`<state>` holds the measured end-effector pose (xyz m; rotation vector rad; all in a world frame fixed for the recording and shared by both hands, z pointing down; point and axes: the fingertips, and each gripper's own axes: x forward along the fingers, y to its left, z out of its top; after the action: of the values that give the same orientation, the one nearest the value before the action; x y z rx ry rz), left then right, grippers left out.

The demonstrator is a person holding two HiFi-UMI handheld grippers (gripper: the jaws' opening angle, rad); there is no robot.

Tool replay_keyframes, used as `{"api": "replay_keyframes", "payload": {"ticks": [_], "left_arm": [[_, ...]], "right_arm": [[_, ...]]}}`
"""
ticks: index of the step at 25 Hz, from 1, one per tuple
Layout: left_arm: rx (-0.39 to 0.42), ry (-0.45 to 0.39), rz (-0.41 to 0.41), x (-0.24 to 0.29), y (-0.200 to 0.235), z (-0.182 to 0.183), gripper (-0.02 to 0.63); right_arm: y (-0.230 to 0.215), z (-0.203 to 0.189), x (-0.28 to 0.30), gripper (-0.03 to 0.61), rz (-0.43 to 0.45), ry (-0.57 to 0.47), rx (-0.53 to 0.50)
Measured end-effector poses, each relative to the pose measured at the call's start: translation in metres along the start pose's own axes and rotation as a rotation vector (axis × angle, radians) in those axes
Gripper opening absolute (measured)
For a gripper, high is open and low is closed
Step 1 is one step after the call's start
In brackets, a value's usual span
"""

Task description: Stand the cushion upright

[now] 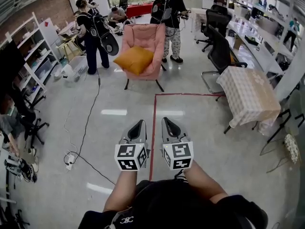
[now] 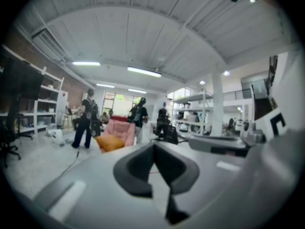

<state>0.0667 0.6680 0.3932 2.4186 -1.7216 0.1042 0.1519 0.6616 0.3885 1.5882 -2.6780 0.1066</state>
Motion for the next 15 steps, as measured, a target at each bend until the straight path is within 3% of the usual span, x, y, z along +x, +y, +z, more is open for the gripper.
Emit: {"api": "replay_keyframes", "payload": {"ticks": [15], "left_arm": [[-0.006, 0.01, -0.009, 0.017, -0.006, 0.003, -0.003]], "right_arm": [[-0.009, 0.003, 0.007, -0.005, 0.006, -0.003, -0.005]]}}
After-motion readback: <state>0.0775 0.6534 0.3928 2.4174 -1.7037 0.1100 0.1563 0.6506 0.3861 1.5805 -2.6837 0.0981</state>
